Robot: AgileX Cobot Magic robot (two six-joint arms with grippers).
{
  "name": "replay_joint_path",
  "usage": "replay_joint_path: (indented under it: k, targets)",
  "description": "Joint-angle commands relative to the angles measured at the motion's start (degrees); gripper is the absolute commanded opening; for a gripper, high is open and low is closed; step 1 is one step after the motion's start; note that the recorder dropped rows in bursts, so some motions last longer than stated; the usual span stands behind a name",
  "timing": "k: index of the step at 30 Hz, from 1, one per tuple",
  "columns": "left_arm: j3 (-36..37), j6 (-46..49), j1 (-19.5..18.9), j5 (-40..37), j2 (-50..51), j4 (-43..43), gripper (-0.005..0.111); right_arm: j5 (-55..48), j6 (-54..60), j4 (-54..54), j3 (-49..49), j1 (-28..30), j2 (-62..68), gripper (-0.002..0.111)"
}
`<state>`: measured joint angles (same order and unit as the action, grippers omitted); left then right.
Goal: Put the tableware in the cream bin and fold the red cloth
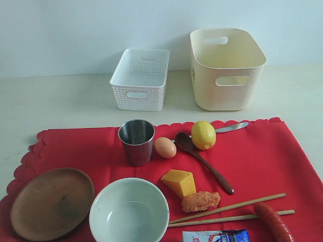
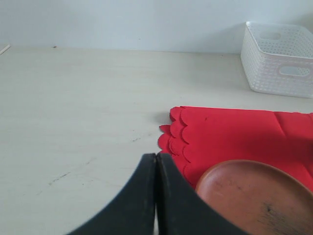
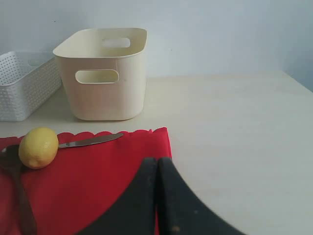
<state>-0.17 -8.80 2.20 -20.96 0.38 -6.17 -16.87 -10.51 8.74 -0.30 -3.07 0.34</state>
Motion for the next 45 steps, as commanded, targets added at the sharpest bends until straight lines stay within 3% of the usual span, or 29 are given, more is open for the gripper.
replay_joint_path:
  k: [1,14,31,45]
  targets:
    - [0.17,-0.23,-0.24,0.55,-0.38,-0.04,0.000,0.30,-0.11,0.24,0.30,-0.18,-0.34,0.000]
    - [0.17,-0.23,-0.24,0.55,-0.38,-0.04,0.000,-0.28,-0.11,0.24,0.27,-0.28,-0.34,0.000]
    - [0.17,-0.23,-0.24,0.55,-0.38,-0.04,0.000,-0.17,-0.11,0.24,-12.71,-0.28,-0.34,0.000]
    - [0.17,-0.23,-0.24,0.55,-0.38,-0.04,0.000,-0.14,-0.11,0.36,-20.32,-0.28,15.49,0.000]
